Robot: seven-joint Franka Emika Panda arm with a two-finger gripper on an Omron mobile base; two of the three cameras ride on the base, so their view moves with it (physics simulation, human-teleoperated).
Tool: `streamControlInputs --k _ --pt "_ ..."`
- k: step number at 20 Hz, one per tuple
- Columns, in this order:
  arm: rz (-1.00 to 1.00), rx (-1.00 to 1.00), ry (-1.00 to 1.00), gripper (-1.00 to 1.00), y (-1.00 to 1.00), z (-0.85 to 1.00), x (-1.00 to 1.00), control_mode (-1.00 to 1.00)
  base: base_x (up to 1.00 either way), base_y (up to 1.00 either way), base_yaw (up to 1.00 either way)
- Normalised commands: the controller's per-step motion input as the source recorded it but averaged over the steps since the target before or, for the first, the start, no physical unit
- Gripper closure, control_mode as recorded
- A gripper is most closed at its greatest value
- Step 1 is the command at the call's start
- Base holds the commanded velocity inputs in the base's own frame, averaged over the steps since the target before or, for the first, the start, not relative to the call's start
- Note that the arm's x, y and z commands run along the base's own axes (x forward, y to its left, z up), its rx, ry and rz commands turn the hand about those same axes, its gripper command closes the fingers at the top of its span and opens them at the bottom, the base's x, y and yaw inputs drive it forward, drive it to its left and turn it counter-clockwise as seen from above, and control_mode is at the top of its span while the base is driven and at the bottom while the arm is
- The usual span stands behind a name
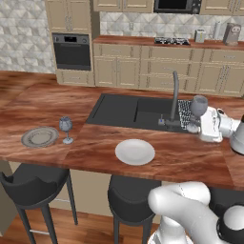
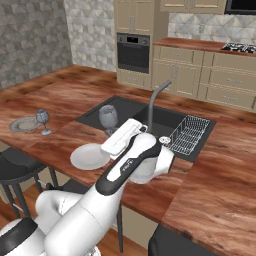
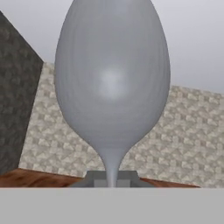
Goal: Retrieve the wine glasses from the counter and place one next to each plate.
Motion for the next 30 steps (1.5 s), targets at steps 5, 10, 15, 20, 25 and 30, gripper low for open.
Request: streamControlInputs --k 5,10,15,20,25,30 --pt "0.00 0.00 0.01 1.00 0.00 -0.12 0.04 -1.00 0.00 0.00 0.00" --pt "0.00 0.00 0.00 1.00 0.00 -0.31 0.00 -1.00 0.00 0.00 0.00" --pt "0.00 0.00 0.00 1.00 0.00 -0.32 0.00 -1.00 0.00 0.00 0.00" --pt "0.00 0.00 0.00 1.00 0.00 -0.30 0.00 -1.00 0.00 0.00 0.00" --pt "0.00 0.00 0.01 1.00 0.00 -0.34 0.00 -1.00 0.00 0.00 0.00" --pt "0.00 0.00 0.06 1.00 0.04 -0.35 0.00 -1.00 0.00 0.00 0.00"
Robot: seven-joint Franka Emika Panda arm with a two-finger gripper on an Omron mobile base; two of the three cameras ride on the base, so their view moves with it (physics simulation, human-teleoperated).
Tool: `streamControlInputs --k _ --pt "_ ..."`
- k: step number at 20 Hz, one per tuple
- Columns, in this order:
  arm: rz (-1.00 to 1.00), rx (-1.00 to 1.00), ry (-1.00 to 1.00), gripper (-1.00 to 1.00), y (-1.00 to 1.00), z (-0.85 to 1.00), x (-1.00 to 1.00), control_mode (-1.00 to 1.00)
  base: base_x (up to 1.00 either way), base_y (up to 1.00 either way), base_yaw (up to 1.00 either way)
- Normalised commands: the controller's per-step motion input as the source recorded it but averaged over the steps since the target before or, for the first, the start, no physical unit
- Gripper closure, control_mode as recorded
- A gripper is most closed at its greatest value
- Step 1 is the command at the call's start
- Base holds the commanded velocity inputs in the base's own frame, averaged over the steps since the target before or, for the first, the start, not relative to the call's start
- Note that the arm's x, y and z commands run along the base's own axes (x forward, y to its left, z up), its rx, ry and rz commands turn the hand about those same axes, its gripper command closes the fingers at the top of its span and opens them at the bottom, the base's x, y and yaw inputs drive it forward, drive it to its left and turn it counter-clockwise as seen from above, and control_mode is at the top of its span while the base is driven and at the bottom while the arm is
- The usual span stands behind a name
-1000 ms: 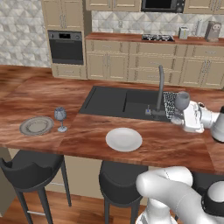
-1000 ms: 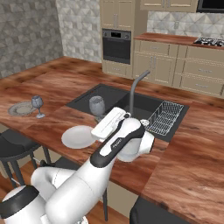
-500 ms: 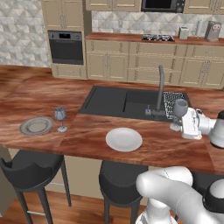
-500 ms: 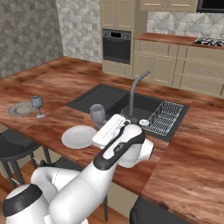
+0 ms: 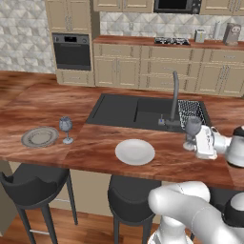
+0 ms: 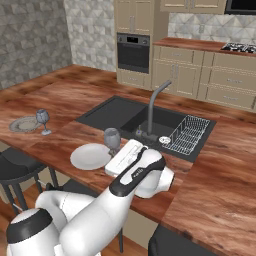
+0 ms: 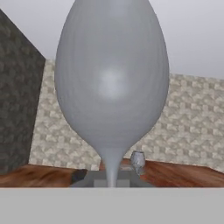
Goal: Retrieve the wine glasses from the counter and place one next to each plate.
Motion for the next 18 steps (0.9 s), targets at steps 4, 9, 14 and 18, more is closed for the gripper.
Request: streamControlInputs --k 4,9,14,18 --pt "0.00 0.00 0.07 1.00 0.09 -0.25 0.00 -1.00 0.00 0.00 0.00" --pt "0.00 0.00 0.06 1.00 0.12 -0.19 0.00 -1.00 0.00 0.00 0.00" --pt "0.00 0.00 0.07 1.00 0.12 -0.20 0.00 -1.00 0.00 0.00 0.00" --pt "0.00 0.01 0.02 1.00 0.06 -0.14 0.00 -1.00 0.00 0.00 0.00"
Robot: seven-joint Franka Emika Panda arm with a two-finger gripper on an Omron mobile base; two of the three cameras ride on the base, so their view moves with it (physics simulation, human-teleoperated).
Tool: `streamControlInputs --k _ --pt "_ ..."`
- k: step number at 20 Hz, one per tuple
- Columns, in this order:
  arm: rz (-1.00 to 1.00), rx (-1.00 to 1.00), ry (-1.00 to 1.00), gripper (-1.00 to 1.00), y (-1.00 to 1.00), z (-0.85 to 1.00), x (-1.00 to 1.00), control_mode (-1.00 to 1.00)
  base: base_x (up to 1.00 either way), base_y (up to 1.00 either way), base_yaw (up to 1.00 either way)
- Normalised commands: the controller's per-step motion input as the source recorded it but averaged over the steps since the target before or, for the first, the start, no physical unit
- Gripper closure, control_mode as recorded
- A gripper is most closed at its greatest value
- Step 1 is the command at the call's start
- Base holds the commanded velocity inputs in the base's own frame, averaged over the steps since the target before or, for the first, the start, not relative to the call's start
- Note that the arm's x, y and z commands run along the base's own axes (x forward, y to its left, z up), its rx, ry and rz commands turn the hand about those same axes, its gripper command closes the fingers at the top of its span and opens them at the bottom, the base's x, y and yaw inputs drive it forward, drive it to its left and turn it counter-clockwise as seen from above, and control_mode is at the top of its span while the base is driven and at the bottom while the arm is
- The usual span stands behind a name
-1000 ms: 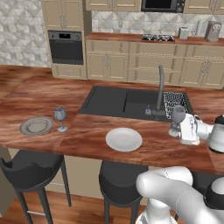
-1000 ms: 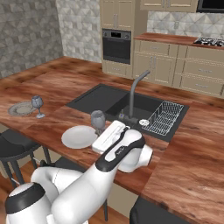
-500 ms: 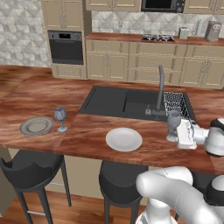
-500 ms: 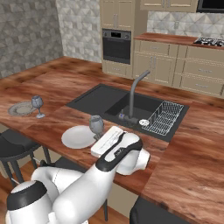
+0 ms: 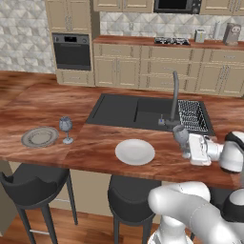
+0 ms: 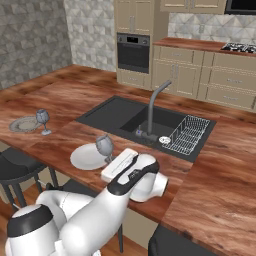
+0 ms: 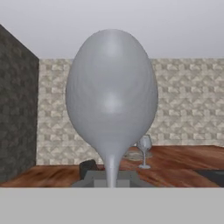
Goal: Retrieve the wine glasses from the counter and place one next to each plate.
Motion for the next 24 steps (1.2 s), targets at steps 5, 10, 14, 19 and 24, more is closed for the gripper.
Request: streamControlInputs --k 5,10,14,19,24 --pt "0.05 0.13 -0.06 1.00 0.00 -0.02 0.00 -1.00 0.00 0.00 0.00" --pt "0.17 0.25 -0.18 1.00 0.07 0.00 0.01 -1.00 0.00 0.00 0.00" --pt "0.16 0.17 -0.15 1.00 0.10 -0.06 0.06 -1.00 0.00 0.00 0.00" --pt "0.05 0.02 -0.02 1.00 0.01 -0.08 0.13 -1.00 0.00 0.00 0.00" --pt "-0.05 -0.02 0.02 1.00 0.00 0.00 0.02 -1.00 0.00 0.00 0.00"
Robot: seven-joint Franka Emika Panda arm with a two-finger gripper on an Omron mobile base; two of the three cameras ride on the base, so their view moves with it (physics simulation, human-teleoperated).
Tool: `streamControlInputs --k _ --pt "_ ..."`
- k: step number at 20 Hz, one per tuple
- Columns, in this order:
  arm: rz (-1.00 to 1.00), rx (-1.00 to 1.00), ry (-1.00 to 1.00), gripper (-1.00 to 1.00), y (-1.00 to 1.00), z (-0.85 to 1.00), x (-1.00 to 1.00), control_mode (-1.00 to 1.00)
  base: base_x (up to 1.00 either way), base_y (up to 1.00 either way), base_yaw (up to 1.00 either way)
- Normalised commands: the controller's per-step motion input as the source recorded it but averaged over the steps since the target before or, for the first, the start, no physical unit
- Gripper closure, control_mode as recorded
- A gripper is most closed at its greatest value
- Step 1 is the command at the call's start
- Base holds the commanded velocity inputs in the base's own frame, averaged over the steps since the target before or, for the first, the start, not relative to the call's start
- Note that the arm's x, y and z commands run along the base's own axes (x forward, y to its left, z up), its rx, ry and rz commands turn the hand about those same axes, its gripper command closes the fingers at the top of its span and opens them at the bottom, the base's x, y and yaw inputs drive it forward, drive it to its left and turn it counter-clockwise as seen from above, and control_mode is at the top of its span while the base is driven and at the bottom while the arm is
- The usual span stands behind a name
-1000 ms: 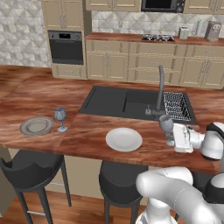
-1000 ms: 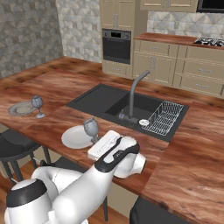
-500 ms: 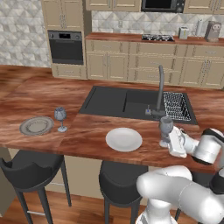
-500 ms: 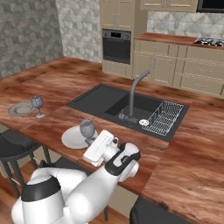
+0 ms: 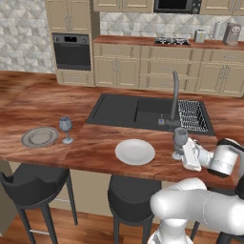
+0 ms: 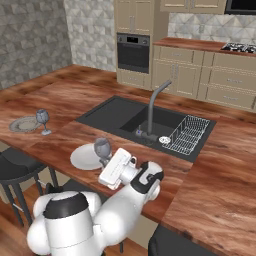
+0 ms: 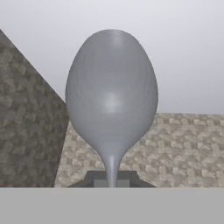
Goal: Retrieve the wine glasses from the counter and place one next to each plate.
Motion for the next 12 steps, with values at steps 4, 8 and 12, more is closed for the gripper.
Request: streamControlInputs --k 4,8,12 --pt "-0.18 -0.10 0.05 1.00 0.01 0.00 0.00 -1.00 0.00 0.00 0.00" --pt "-0.20 -0.14 0.00 1.00 0.04 0.00 0.00 -1.00 0.00 0.00 0.00" --pt "-0.10 0.08 -0.02 1.00 0.48 0.08 0.01 -1.00 0.00 0.00 0.00"
